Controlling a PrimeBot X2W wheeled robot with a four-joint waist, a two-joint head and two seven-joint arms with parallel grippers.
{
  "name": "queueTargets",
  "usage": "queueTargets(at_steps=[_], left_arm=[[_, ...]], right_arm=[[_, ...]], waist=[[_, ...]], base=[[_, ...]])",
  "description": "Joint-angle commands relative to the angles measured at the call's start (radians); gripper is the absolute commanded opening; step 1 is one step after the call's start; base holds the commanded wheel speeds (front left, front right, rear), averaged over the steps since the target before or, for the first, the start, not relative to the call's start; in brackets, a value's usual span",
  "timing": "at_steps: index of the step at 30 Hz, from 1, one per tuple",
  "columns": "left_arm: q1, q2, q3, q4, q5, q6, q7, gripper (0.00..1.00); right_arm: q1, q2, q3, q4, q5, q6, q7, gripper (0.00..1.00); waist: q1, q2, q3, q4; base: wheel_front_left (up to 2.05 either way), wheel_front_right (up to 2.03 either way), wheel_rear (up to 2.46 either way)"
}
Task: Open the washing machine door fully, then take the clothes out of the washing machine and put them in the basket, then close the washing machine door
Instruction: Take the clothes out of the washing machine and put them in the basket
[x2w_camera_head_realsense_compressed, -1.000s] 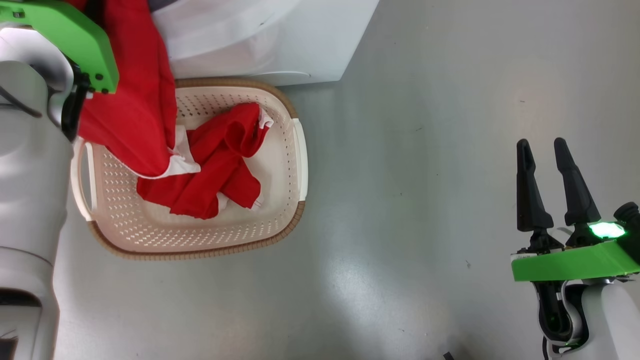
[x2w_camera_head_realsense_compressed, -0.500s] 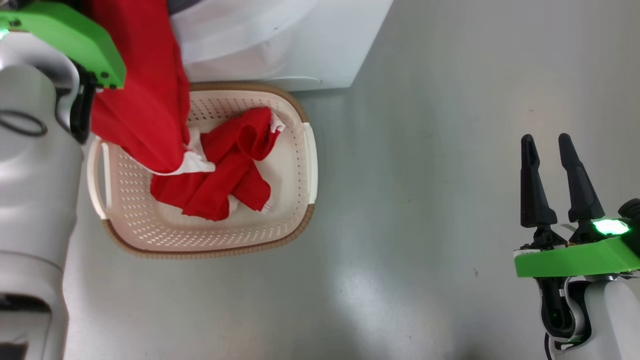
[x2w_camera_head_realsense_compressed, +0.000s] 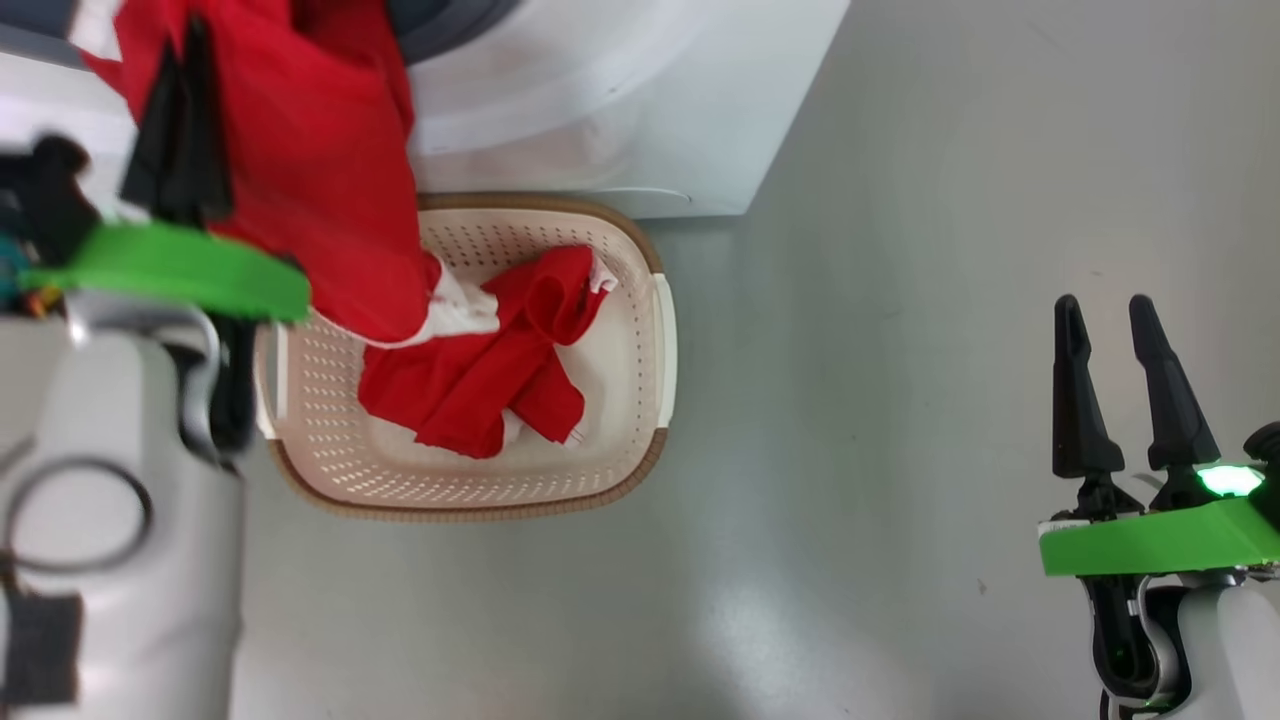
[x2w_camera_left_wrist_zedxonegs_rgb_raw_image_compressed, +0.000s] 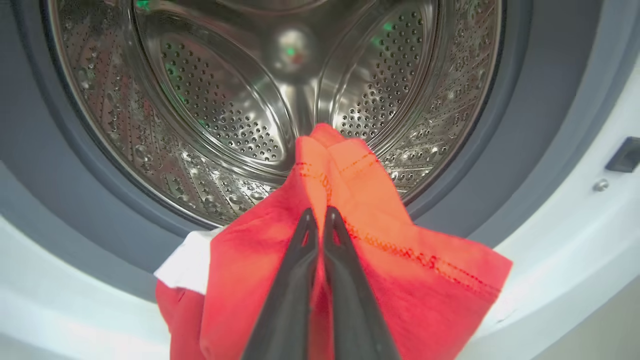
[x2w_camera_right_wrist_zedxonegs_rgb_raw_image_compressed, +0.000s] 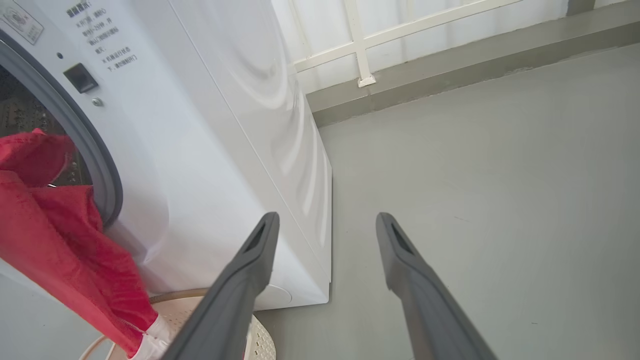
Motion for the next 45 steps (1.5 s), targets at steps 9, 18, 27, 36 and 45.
queueTargets(at_steps=[9, 18, 27, 36, 45], left_arm=[[0.255, -0.037, 0.067, -0.201, 0.053, -0.007, -0.008, 0.00], [0.382, -0.057, 0.024, -0.165, 0.031, -0.008, -0.008, 0.00], [0.369, -0.061, -0.034, 0.027, 0.012, -0.008, -0.008, 0.00], [0.285, -0.055, -0.097, 0.208, 0.009, -0.008, -0.008, 0.00], [0.195, -0.027, -0.140, 0.312, 0.004, -0.008, -0.008, 0.00]], right_arm=[[0.041, -0.007, 0.028, -0.016, -0.019, 0.006, -0.006, 1.00], [0.037, -0.007, 0.030, -0.020, -0.020, 0.006, -0.006, 1.00], [0.022, -0.007, 0.030, -0.027, -0.020, 0.006, -0.006, 1.00], [-0.005, -0.007, 0.029, -0.040, -0.015, 0.006, -0.006, 1.00], [-0.029, -0.007, 0.039, -0.047, -0.013, 0.006, -0.006, 1.00]], waist=[[0.0000, 0.0000, -0.036, 0.025], [0.0000, 0.0000, -0.015, 0.027], [0.0000, 0.0000, 0.025, 0.013], [0.0000, 0.0000, 0.089, -0.009], [0.0000, 0.0000, 0.141, -0.026]], base=[[0.00, 0.00, 0.00], [0.00, 0.00, 0.00], [0.00, 0.00, 0.00], [0.00, 0.00, 0.00], [0.00, 0.00, 0.00]])
